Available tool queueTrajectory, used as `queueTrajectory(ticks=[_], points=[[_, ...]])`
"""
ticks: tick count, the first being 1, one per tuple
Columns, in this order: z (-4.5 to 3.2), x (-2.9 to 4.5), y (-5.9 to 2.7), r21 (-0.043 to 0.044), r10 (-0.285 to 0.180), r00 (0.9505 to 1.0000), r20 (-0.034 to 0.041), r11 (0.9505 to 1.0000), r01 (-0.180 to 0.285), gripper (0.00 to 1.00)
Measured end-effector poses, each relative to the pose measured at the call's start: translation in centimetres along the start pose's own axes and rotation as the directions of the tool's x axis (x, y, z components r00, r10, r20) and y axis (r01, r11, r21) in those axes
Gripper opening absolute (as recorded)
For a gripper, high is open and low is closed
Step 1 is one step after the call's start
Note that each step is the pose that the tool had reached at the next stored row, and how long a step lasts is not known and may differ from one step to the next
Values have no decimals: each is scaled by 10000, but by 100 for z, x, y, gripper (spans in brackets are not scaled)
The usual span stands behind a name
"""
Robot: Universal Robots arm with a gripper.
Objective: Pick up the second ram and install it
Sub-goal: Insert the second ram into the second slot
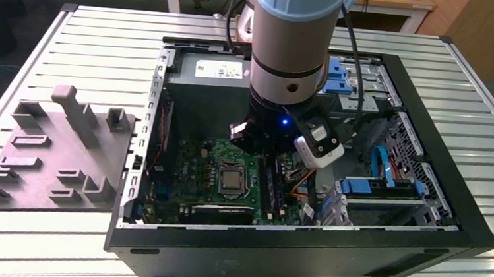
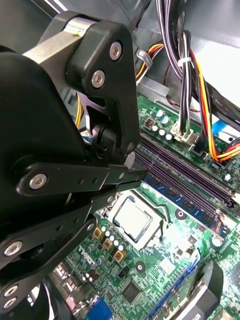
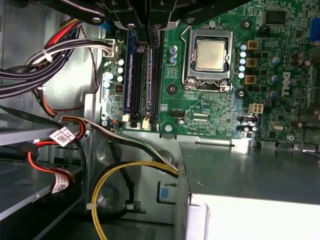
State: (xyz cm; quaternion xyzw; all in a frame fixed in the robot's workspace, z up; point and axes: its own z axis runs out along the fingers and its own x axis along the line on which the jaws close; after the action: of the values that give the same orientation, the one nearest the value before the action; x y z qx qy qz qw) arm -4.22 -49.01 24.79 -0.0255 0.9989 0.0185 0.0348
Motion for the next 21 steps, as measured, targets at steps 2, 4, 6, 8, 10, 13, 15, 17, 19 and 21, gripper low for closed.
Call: queueTrajectory(ticks=[2, 4, 6, 8, 10, 13, 15, 17, 19, 21], points=[[14, 1, 2, 1, 1, 10000, 0, 10000, -1, 12], [24, 1, 3, 1, 3, 10000, 0, 10000, -3, 12], [34, 2, 7, 1, 3, 10000, 0, 10000, -3, 12], [45, 2, 15, -2, 3, 10000, 0, 10000, -3, 12], [52, 2, 18, -1, 2, 10000, 0, 10000, -2, 12], [67, 2, 19, -3, 3, 10000, 1, 10000, -3, 12], [82, 3, 18, -2, 4, 10000, 0, 10000, -4, 12], [85, 3, 18, -1, 3, 10000, 0, 10000, -3, 12], [85, 3, 18, 0, 3, 10000, -1, 10000, -3, 12], [87, 0, 18, -1, 2, 10000, 0, 10000, -2, 12]])
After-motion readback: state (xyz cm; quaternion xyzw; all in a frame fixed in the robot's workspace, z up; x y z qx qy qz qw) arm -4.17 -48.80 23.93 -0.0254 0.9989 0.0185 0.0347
